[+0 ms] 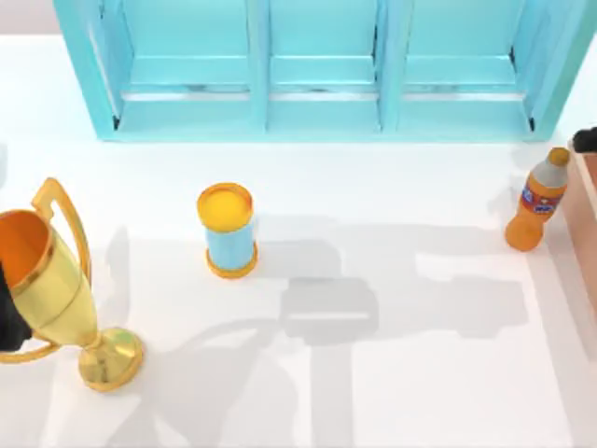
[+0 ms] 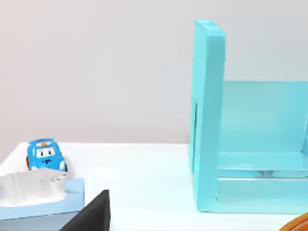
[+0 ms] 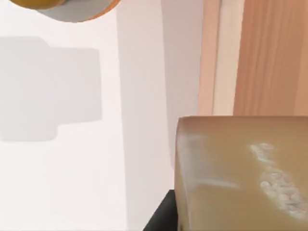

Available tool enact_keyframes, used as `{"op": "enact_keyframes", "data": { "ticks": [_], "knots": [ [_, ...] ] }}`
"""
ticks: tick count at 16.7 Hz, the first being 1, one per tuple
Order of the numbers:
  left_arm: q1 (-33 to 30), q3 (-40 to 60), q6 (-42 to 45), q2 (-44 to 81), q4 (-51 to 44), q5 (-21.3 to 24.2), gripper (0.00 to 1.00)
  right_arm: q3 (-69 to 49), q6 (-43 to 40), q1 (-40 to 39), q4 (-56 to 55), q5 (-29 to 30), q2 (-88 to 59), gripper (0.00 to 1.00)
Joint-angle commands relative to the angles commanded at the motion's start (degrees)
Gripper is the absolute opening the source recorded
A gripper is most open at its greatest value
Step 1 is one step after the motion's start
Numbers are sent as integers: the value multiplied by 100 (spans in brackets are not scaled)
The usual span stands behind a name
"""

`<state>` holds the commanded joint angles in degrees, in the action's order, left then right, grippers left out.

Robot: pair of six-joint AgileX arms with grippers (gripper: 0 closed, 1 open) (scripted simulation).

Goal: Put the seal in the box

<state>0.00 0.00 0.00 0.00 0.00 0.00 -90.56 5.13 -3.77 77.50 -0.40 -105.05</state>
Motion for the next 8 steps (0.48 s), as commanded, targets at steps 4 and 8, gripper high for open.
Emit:
{"op": "enact_keyframes", "data": {
  "ticks": [4, 8],
  "knots": [
    [0, 0, 0, 0, 0, 0, 100, -99, -1498, 1436, 171, 36, 148, 0],
    [0, 0, 0, 0, 0, 0, 100, -144, -2204, 2144, 223, 34, 281, 0]
  ]
}}
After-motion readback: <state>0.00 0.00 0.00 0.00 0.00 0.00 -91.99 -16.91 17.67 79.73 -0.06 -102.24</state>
